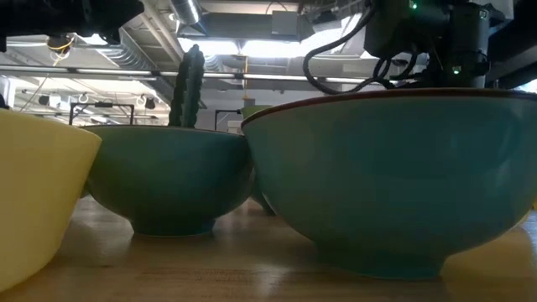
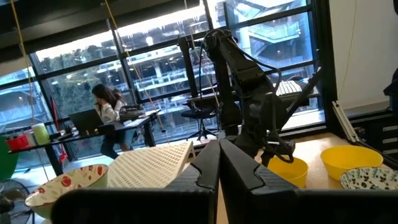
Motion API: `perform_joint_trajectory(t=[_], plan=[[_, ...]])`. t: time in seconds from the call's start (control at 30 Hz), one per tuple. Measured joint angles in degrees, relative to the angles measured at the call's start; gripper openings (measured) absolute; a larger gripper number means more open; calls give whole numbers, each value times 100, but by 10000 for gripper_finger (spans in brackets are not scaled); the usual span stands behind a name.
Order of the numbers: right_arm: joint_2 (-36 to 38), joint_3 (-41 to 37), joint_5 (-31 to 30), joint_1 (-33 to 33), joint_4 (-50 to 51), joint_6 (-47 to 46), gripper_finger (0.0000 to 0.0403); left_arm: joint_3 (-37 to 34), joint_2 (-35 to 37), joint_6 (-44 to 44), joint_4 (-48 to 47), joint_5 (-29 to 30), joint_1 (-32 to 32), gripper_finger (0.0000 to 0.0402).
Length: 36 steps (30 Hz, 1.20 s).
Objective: Pick & Place Mini bowls
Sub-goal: Put the top left yellow bowl on the shelf
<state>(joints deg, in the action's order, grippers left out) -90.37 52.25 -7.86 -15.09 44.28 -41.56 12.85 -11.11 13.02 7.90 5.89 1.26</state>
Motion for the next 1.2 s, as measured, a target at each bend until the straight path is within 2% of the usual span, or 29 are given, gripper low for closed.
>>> perform_joint_trajectory(t=[0.17,0.23,0.4,0.53,0.83,0.97,1.07,1.13,1.2], plan=[[17,4,26,2,77,-4,28,1,-2,-11,0,0,0,4],[37,18,50,9,69,9,11,0,0,-42,0,0,0,4],[180,150,342,124,135,163,13,-1,-2,-115,-10,0,0,4],[430,617,330,186,462,464,6,-1,-2,-182,-2,0,-2,4],[540,2870,60,598,2510,1298,5,-1,0,-199,-4,0,-1,4],[540,4015,-545,1154,3368,1869,4,0,-2,-199,-17,0,0,4],[544,4868,-988,1918,3940,2298,3,-1,0,-199,-17,0,0,4],[551,5324,-1009,2583,4050,2524,2,-1,-2,-199,-12,0,-2,4],[543,5667,-712,3309,4039,2777,2,-1,0,-193,13,0,0,4]])
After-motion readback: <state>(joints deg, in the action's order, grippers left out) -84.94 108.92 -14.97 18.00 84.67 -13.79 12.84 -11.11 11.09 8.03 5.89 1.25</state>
